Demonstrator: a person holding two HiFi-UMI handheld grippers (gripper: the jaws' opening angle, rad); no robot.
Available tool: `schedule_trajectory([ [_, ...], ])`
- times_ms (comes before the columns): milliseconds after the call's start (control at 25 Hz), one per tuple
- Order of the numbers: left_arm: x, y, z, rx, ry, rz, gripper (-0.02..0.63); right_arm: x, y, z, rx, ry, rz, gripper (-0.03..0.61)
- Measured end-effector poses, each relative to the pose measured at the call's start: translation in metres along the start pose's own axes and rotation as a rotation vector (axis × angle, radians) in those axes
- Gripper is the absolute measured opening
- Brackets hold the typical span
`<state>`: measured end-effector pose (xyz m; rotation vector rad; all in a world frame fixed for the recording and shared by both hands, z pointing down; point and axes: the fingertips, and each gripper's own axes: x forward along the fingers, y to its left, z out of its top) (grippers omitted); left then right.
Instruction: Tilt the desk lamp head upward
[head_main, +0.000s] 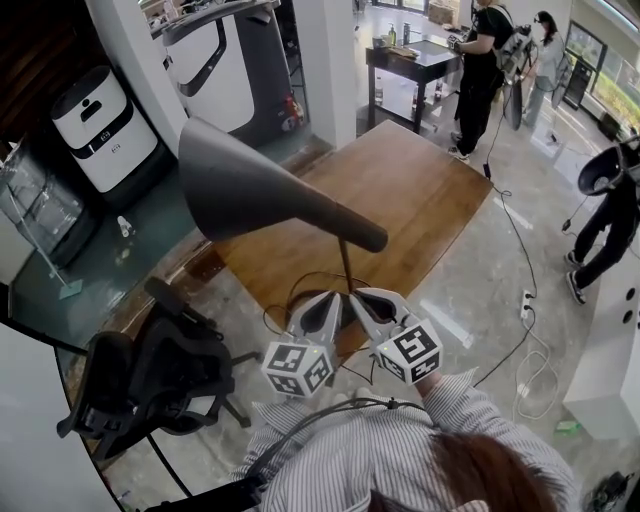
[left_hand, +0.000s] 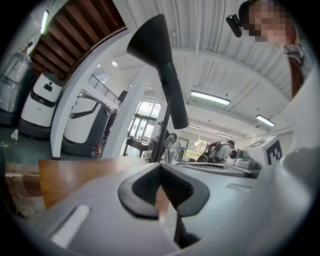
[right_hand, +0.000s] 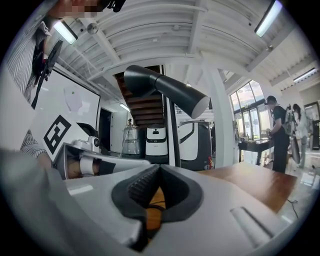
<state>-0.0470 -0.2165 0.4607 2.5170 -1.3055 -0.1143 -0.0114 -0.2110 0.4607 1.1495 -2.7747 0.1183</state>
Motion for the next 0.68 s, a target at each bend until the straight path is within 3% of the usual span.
schedule_trajectory([
  [680, 0.0019, -0.0026, -0.0071, -0.063, 0.013, -0.008, 0.006, -0.0069, 0.0021, 0.0018, -0.004, 0.003, 0.007, 0.002],
])
